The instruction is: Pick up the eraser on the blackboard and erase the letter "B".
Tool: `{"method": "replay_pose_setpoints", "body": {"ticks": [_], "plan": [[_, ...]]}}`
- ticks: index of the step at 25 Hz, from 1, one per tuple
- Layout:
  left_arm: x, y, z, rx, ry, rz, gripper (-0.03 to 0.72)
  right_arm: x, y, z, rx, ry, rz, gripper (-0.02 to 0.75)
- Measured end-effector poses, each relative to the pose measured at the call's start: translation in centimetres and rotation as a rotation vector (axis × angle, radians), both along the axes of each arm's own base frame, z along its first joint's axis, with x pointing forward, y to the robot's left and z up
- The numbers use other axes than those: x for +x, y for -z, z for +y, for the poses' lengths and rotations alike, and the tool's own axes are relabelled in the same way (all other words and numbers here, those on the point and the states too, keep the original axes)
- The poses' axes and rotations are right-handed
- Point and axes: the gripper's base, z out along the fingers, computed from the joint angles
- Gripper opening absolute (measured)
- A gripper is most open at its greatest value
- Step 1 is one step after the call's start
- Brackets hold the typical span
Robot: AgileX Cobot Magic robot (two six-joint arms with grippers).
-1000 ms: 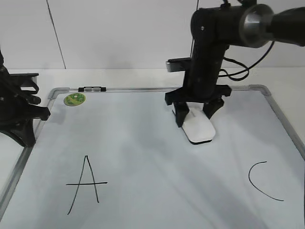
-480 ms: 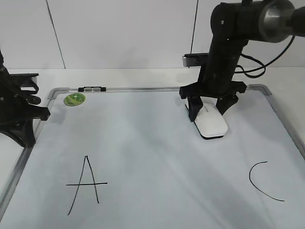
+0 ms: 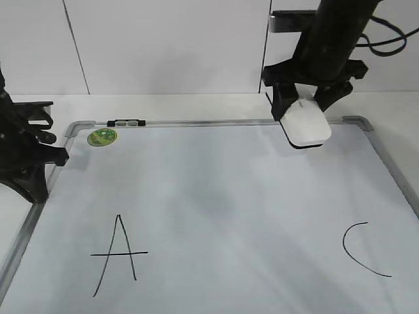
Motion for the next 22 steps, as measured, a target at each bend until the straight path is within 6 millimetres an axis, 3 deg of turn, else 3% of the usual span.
{"method": "replay_pose_setpoints", "body": {"ticks": [4, 7, 15, 18, 22], "plan": [[0.0, 0.0, 0.0, -0.001, 0.000, 0.002, 0.028, -1.7, -1.5, -1.3, -0.004, 0.015, -0.009, 0.557], [-0.1, 0.0, 0.0, -0.001, 0.000, 0.006, 0.028, -2.8, -1.0, -3.1, -0.019, 0.048, 0.028, 0.557], [-0.1, 0.0, 0.0, -0.001, 0.000, 0.010, 0.028, -4.3, 1.0, -10.8, -0.047, 0.230, 0.130, 0.557], [-0.1, 0.0, 0.0, 0.000, 0.000, 0.011, 0.028, -4.6, 1.7, -12.5, -0.050, 0.240, 0.159, 0.557], [-0.1, 0.0, 0.0, 0.000, 0.001, 0.013, 0.028, -4.7, 2.5, -13.2, -0.035, 0.209, 0.173, 0.557]]}}
